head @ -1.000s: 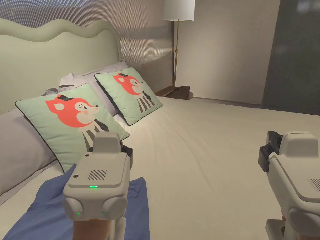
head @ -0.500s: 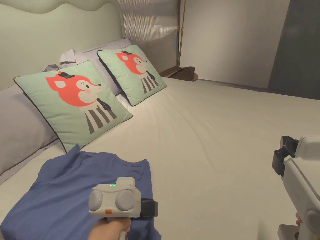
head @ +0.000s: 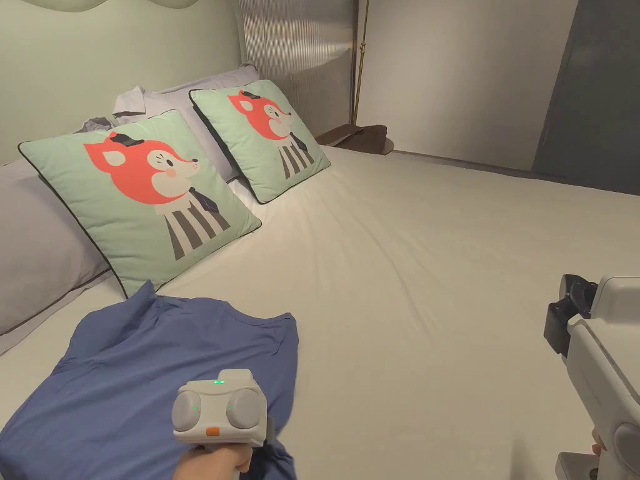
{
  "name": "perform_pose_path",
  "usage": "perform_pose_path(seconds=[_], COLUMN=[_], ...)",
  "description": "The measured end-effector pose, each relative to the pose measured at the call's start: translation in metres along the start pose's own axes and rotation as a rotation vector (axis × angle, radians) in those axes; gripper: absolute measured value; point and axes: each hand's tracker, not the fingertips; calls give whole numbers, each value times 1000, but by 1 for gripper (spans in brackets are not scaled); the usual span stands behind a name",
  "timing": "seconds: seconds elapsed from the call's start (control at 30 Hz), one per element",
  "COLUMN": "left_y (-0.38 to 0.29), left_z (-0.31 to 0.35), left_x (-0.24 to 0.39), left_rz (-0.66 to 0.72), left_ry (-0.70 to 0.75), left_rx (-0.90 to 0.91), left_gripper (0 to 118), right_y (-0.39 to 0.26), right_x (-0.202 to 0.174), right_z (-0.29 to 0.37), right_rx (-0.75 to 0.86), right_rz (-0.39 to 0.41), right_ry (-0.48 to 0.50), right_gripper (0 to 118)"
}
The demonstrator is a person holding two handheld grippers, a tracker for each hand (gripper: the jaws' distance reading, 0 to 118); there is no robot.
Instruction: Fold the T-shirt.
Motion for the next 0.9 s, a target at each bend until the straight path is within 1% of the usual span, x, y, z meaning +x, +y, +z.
perform_pose_path(seconds=[0.03, 0.07, 0.13, 0.27, 0.4, 0.53, 0.6, 0.73, 0.9], left_y=[2, 6, 14, 32, 53, 68, 71, 68, 46], left_z=[4, 10, 25, 60, 110, 152, 169, 186, 194], left_x=[-3, -8, -13, -11, 2, 41, 67, 130, 210], left_rz=[12, 14, 70, 54, 64, -45, -93, -177, -291], left_ry=[44, 0, -42, -17, -126, -252, -347, -511, -688], left_rx=[19, 19, 52, 196, 330, 481, 524, 564, 538], left_gripper=[4, 4, 3, 3, 3, 3, 3, 3, 3], right_y=[1, 1, 3, 8, 9, 16, 19, 19, 23], right_x=[0, 1, 2, 7, 19, 36, 48, 77, 115], right_z=[0, 1, 3, 7, 10, 22, 31, 50, 86], right_rx=[1, 3, 9, 22, 41, 63, 72, 89, 97], right_rz=[0, -2, -6, -16, -24, -32, -36, -34, -18], right_ry=[0, -1, 0, -8, -23, -60, -83, -150, -254], right_gripper=[0, 0, 0, 0, 0, 0, 0, 0, 0])
